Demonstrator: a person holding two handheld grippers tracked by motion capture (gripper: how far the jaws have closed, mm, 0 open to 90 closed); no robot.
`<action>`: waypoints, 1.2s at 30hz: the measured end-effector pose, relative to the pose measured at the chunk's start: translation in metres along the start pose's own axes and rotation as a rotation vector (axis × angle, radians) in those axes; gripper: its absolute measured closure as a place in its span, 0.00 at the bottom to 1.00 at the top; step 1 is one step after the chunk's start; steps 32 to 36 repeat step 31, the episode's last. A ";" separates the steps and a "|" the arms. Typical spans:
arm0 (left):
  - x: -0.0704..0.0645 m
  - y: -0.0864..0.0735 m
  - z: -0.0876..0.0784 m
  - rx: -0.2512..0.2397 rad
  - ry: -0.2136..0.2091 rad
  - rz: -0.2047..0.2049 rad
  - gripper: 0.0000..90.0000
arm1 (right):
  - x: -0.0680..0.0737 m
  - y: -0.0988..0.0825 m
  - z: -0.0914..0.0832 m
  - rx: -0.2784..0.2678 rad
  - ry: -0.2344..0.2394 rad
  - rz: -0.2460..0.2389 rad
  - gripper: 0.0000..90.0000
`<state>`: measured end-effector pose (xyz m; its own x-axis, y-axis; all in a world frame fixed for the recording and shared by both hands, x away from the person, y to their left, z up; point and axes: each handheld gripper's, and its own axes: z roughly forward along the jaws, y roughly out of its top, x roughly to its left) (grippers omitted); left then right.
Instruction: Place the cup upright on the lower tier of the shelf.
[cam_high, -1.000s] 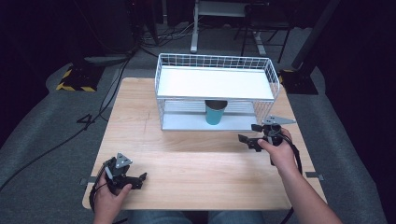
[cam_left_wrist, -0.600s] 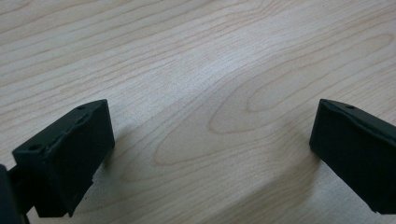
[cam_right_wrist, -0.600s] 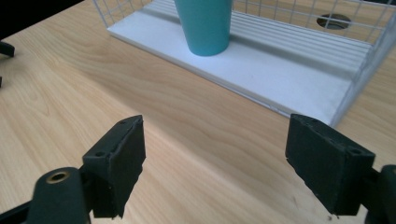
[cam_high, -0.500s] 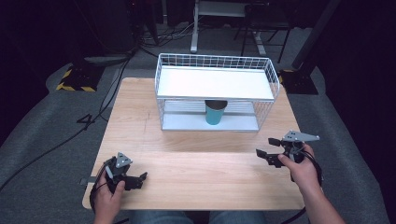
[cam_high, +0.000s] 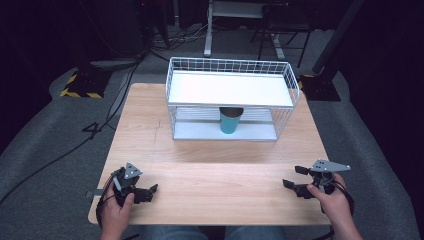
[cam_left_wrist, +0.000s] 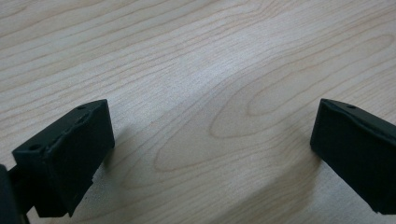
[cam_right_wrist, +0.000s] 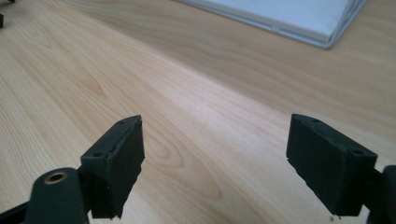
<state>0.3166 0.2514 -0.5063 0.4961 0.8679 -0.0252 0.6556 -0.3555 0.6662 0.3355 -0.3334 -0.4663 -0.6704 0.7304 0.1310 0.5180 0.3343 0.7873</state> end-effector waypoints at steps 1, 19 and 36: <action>0.000 0.000 0.000 0.001 -0.001 -0.004 0.00 | -0.002 -0.004 0.001 0.011 -0.005 0.005 0.22; 0.000 0.001 0.001 -0.001 -0.003 0.003 0.00 | -0.013 -0.040 0.005 0.042 -0.057 -0.015 0.19; 0.000 0.001 0.001 -0.001 -0.003 0.003 0.00 | -0.009 -0.039 0.012 0.106 -0.082 -0.112 0.10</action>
